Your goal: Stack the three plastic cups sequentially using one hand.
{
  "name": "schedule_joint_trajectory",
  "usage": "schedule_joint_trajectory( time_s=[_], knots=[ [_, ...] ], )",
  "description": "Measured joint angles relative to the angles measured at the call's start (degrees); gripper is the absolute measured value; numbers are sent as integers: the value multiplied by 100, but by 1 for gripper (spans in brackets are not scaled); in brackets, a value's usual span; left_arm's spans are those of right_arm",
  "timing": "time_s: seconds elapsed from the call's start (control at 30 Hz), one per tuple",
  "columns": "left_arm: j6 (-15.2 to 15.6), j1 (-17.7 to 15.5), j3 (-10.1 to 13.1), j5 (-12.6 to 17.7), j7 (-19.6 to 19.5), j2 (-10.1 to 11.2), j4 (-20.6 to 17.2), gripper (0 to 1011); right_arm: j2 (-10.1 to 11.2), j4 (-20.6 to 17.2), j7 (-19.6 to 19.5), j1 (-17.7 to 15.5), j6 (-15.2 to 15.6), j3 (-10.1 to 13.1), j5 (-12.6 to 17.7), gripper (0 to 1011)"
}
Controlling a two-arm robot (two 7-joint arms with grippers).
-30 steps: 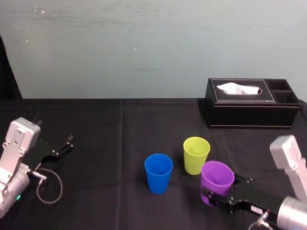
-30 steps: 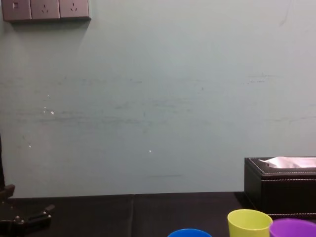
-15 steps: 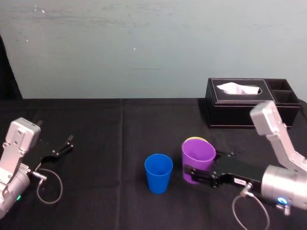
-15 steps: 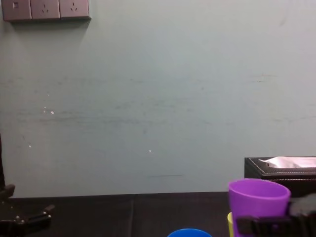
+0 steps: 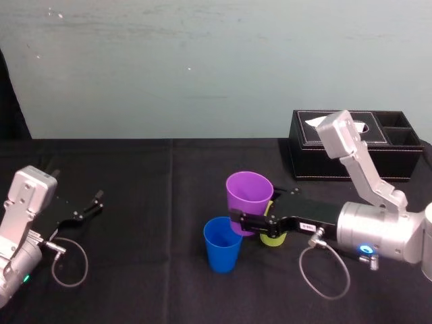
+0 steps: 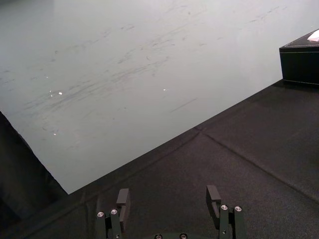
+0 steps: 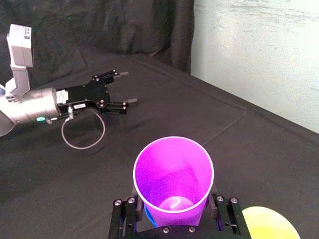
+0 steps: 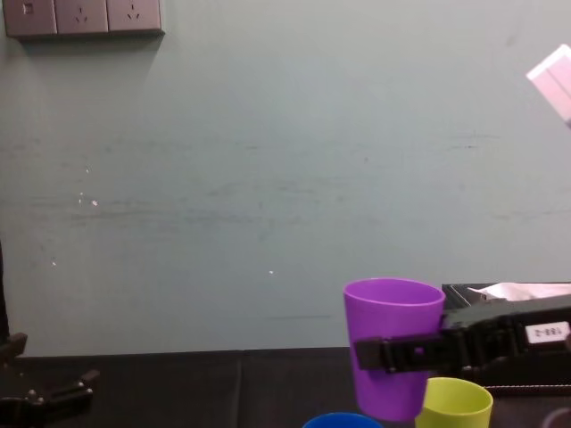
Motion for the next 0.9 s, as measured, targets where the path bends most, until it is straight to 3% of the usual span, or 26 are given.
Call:
schedule_joint_trajectory(
  time_s=[0.43,0.9],
  knots=[
    [0,0,0,0,0,0,0,1000,-190,435,82,457,-155,-425,-18,723],
    [0,0,0,0,0,0,0,1000,-191,691,225,642,-429,-672,-22,723]
  ],
)
